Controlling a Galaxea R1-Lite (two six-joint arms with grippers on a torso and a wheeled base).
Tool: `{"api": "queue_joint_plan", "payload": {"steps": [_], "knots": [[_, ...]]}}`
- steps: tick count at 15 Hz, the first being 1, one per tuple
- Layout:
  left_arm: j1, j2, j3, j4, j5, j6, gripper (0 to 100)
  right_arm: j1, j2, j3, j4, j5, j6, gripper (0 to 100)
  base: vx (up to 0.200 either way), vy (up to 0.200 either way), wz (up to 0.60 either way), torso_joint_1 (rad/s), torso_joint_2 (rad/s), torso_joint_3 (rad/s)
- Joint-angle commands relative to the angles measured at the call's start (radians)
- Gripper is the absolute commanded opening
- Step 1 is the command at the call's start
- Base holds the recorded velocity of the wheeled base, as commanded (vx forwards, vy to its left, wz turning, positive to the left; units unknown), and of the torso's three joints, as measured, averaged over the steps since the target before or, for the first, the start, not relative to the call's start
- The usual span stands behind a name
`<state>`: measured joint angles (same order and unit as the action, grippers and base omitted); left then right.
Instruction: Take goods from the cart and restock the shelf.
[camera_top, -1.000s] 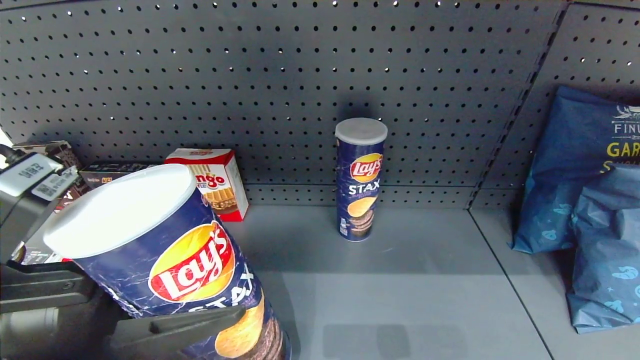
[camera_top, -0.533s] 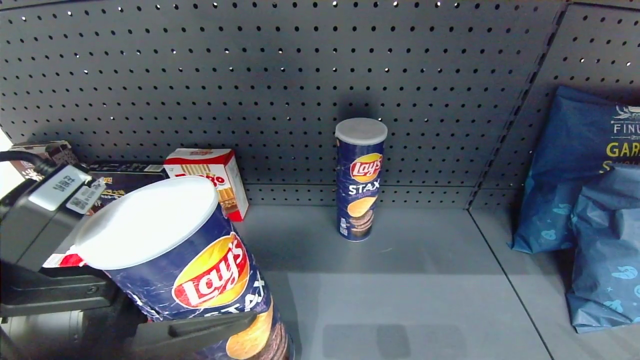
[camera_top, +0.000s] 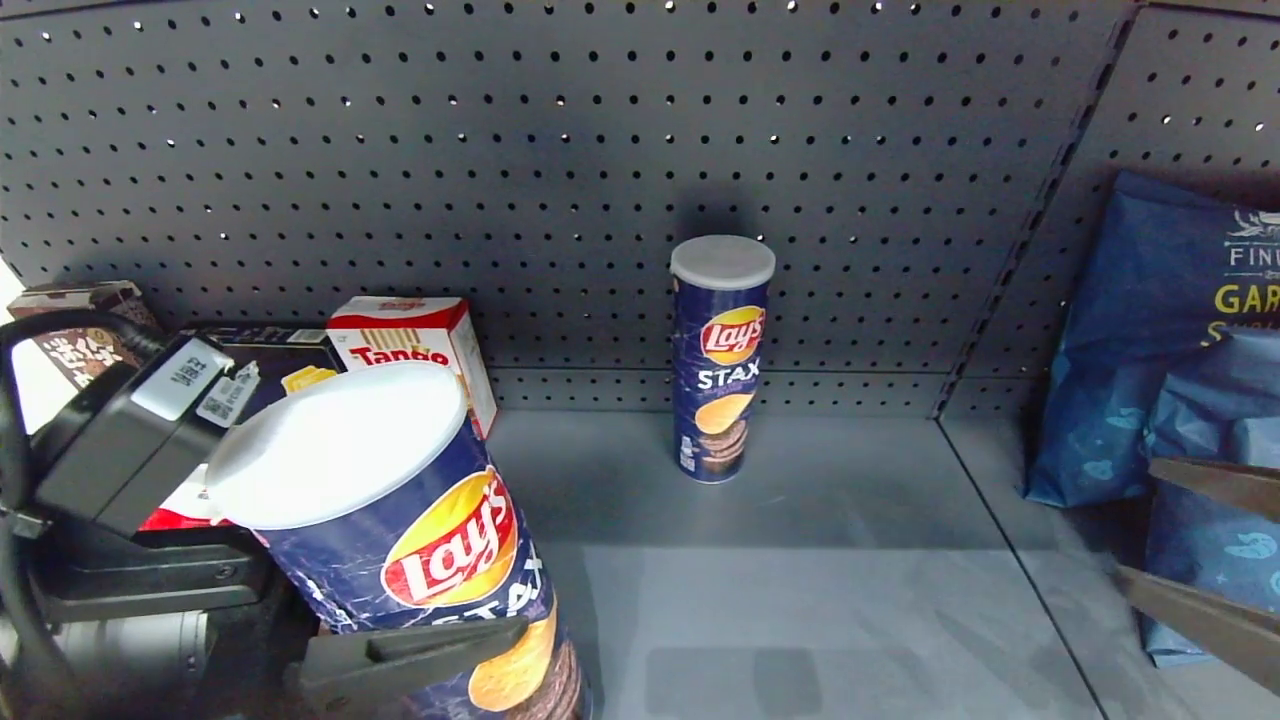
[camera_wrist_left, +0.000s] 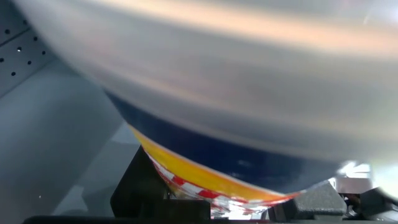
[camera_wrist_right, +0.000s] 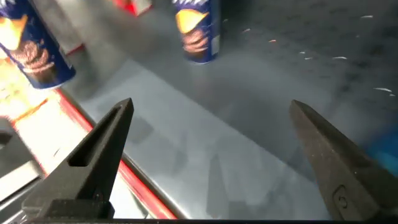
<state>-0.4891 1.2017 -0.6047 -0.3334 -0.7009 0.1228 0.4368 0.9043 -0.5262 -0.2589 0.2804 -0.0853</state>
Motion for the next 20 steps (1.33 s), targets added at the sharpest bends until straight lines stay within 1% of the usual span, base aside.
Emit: {"api": "queue_joint_plan", "payload": {"steps": [1,2,4,7,9,11,12,14,16,17,18,20], "knots": [[0.000,0.006,-0.001,-0.001,0.001,-0.002,0,0.066,0.182,-0.075,-0.016,-0.003,-0.011,100,0.000,0.000,0.00,0.000,0.00,0.000],[0.000,0.006,-0.001,-0.001,0.001,-0.002,0,0.080,0.242,-0.126,-0.017,-0.003,-0.011,100,0.000,0.000,0.00,0.000,0.00,0.000],[0.000,0.004,0.000,0.001,0.001,-0.002,0,0.106,0.317,-0.172,-0.040,-0.004,-0.019,100,0.000,0.000,0.00,0.000,0.00,0.000],[0.000,0.002,0.000,0.001,0.009,-0.002,0,0.099,0.440,-0.167,-0.187,-0.012,-0.042,100,0.000,0.000,0.00,0.000,0.00,0.000],[0.000,-0.002,0.003,0.001,0.012,-0.002,0,0.097,0.545,-0.170,-0.304,-0.073,-0.054,100,0.000,0.000,0.00,0.000,0.00,0.000],[0.000,-0.001,0.002,0.001,0.014,-0.002,0,0.097,0.607,-0.175,-0.387,-0.070,-0.053,100,0.000,0.000,0.00,0.000,0.00,0.000],[0.000,-0.001,0.002,0.001,0.014,0.000,0,0.097,0.653,-0.202,-0.430,-0.055,-0.051,100,0.000,0.000,0.00,0.000,0.00,0.000],[0.000,-0.001,0.002,0.001,0.014,0.000,0,0.088,0.686,-0.233,-0.441,-0.003,-0.050,100,0.000,0.000,0.00,0.000,0.00,0.000],[0.000,-0.002,0.000,0.001,0.014,-0.002,0,0.074,0.746,-0.271,-0.491,0.042,-0.048,100,0.000,0.000,0.00,0.000,0.00,0.000],[0.000,-0.002,0.000,0.001,0.014,-0.002,0,0.074,0.746,-0.271,-0.491,0.042,-0.048,100,0.000,0.000,0.00,0.000,0.00,0.000],[0.000,-0.002,0.000,0.001,0.014,0.000,0,0.074,0.771,-0.281,-0.514,0.088,-0.050,100,0.000,0.000,0.00,0.000,0.00,0.000],[0.000,-0.002,0.000,0.001,0.014,-0.002,0,0.076,0.800,-0.291,-0.533,0.105,-0.050,100,0.000,0.000,0.00,0.000,0.00,0.000]]}}
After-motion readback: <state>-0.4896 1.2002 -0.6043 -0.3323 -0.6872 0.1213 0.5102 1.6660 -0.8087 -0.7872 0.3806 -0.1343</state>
